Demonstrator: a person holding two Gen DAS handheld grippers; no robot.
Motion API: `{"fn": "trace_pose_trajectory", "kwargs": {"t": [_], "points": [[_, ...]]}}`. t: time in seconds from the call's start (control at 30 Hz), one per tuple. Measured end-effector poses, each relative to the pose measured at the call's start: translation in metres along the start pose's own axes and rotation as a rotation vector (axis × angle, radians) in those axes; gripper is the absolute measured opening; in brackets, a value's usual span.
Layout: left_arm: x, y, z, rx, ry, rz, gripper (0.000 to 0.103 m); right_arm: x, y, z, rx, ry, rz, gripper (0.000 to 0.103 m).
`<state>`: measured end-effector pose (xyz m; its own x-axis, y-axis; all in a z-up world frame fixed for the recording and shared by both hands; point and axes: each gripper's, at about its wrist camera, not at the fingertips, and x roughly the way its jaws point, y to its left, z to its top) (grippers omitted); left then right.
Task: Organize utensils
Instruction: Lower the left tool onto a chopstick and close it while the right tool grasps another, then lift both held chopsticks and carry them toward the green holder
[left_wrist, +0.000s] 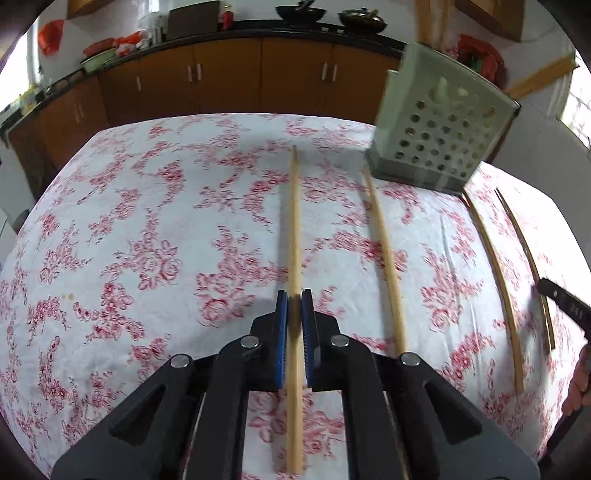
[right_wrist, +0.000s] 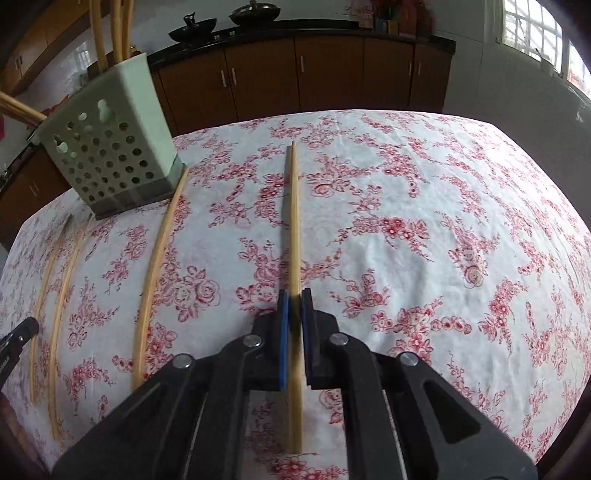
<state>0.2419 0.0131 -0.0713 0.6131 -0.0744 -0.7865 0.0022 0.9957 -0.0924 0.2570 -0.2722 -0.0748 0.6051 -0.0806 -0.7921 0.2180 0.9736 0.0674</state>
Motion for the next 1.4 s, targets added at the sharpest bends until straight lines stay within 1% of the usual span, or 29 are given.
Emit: {"fn": "trace_pose_trajectory", "kwargs": {"t": [0.1,0.17,0.2,0.27,0.5,0.6,1.4], "points": [[0.002,0.022,0.007,-0.046,-0.002,0.036,0.008,0.003,0.010,0.002,-0.040,-0.008,0.021,0.008],[0.003,0.037,0.011,-0.061,-0.002,0.046,0.008,0.006,0.016,0.005,-0.062,-0.012,0.019,0.008],[0.004,0.040,0.012,-0.062,-0.002,0.045,0.008,0.008,0.014,0.007,-0.066,-0.014,0.017,0.008],[0.004,0.046,0.013,-0.061,-0.003,0.017,0.008,0.011,0.012,0.009,-0.066,-0.017,0.007,0.008],[0.006,0.044,0.009,-0.003,-0.033,0.006,0.009,0.012,0.004,0.008,-0.069,-0.034,-0.015,0.008],[0.003,0.043,0.008,-0.006,-0.033,0.002,0.010,0.011,0.007,0.003,-0.078,-0.042,-0.026,0.009],[0.004,0.044,0.008,0.001,-0.032,0.007,0.010,0.006,0.008,-0.001,-0.073,-0.039,-0.025,0.010]]}}
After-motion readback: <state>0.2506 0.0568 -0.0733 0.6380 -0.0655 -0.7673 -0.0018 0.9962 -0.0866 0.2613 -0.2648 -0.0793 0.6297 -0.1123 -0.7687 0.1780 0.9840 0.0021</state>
